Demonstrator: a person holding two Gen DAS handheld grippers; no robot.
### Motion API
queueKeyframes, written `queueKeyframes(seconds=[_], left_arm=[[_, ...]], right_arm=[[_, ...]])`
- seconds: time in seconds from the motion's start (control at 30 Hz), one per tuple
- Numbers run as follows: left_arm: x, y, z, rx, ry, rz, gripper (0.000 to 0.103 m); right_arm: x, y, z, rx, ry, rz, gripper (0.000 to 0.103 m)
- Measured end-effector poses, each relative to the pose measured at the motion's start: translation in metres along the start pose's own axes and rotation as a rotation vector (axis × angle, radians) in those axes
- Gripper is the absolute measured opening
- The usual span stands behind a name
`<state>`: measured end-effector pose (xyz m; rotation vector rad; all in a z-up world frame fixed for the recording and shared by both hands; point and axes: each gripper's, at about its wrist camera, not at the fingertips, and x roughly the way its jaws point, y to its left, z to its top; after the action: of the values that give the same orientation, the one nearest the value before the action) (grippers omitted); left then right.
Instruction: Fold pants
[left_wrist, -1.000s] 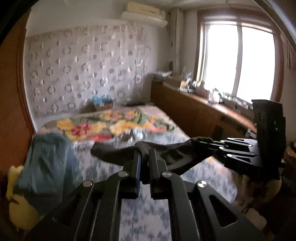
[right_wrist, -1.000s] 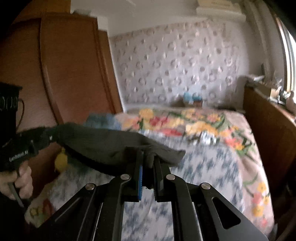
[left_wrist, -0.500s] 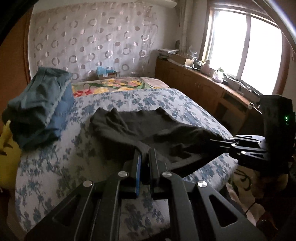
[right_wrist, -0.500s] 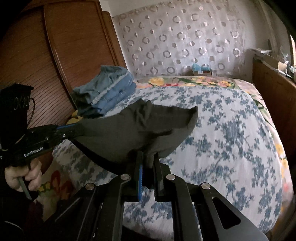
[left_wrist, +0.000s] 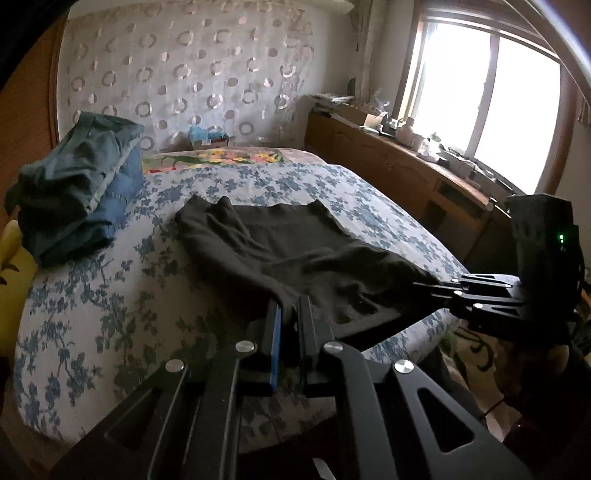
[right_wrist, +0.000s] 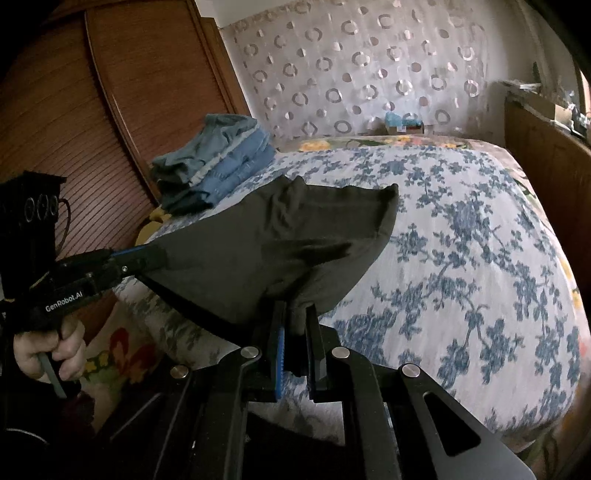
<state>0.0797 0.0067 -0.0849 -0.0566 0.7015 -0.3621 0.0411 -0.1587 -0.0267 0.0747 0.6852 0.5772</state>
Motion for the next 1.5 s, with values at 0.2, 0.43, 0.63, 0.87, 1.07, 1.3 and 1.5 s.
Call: queueKeyframes(seconds=[0.2, 0.43, 0.63, 0.87, 1.07, 1.3, 1.5], left_arm=[[-0.01, -0.005, -0.013, -0.005, -0.002, -0.023, 0.008], [-0.018, -0.011, -0.029, -0.017, 0.017, -0.049, 0.008], [-0.017, -0.012, -0.033, -0.016, 0.026, -0.049, 0.008], [-0.016, -0.008, -0.022, -0.025, 0.0, -0.046, 0.008], [-0.018, -0.006, -0.003, -0.025, -0.04, -0.038, 0.008], [-0.009, -0.003, 0.013, -0.02, -0.059, -0.032, 0.008], [0.005, 0.008, 0.018, -0.058, -0.076, -0.025, 0.008]], right_arm=[[-0.011, 0.003, -0.013, 0.02, 0.002, 0.015, 0.008], [-0.027, 0.01, -0.026, 0.021, 0.007, 0.015, 0.008], [-0.031, 0.013, -0.029, 0.017, 0.002, 0.005, 0.008], [-0.033, 0.011, -0.014, 0.032, -0.041, 0.003, 0.008], [-0.035, 0.007, 0.002, 0.04, -0.091, -0.002, 0.008], [-0.024, 0.003, 0.016, 0.031, -0.113, -0.029, 0.008], [-0.005, -0.001, 0.027, 0.023, -0.117, -0.056, 0.008]])
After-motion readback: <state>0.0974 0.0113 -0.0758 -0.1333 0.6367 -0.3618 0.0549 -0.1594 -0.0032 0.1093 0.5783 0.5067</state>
